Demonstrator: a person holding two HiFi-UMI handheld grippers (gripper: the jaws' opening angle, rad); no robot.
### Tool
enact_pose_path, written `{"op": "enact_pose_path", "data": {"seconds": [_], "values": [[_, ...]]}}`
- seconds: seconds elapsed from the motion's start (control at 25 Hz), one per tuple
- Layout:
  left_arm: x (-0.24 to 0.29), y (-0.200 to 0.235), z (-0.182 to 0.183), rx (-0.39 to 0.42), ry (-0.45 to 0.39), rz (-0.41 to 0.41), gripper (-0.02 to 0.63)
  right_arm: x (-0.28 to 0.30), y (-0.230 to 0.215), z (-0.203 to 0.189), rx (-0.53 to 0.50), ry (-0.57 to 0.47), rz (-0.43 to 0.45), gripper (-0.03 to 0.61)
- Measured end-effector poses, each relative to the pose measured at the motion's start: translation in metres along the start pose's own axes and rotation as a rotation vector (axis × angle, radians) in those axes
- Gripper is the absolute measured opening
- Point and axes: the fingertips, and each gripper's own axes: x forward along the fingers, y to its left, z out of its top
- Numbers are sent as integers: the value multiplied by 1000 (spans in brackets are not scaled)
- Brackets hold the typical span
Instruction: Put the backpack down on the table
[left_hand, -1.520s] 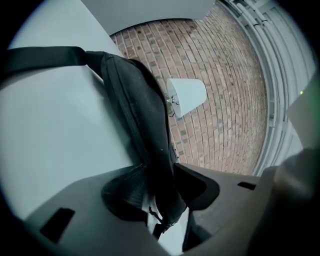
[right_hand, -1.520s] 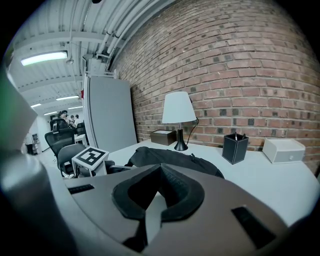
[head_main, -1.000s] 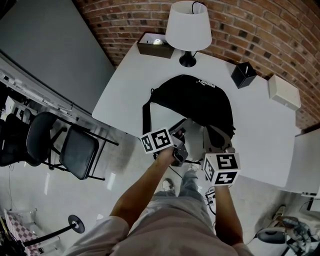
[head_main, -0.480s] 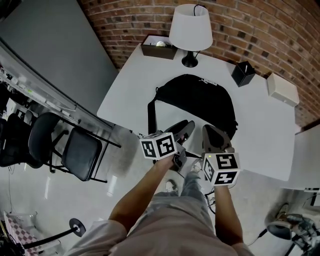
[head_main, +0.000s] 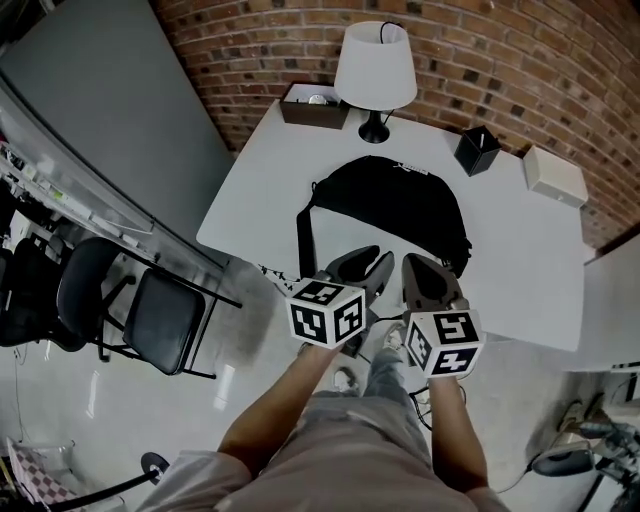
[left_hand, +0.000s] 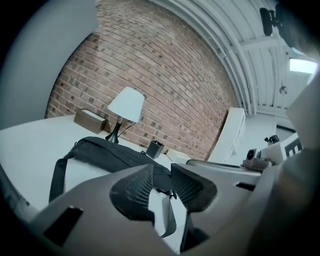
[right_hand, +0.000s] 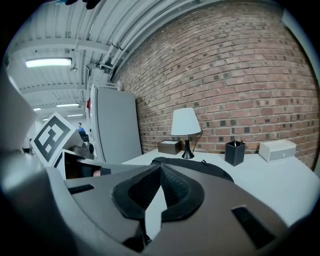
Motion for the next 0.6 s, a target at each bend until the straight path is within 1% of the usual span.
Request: {"op": "enact_pose_path", "data": {"seconds": [0.32,0.44,0.6], "values": [[-13,-24,14,184,0,20,22,-17,2,15,-6,-27,-21,0],[-12,-33,19,230,-3,21,7,-22,0,16,-15,-30,-29,-1],[-13,-41,21,276,-11,26,5,-27,-1,18,-23,-39,-41,0]]}}
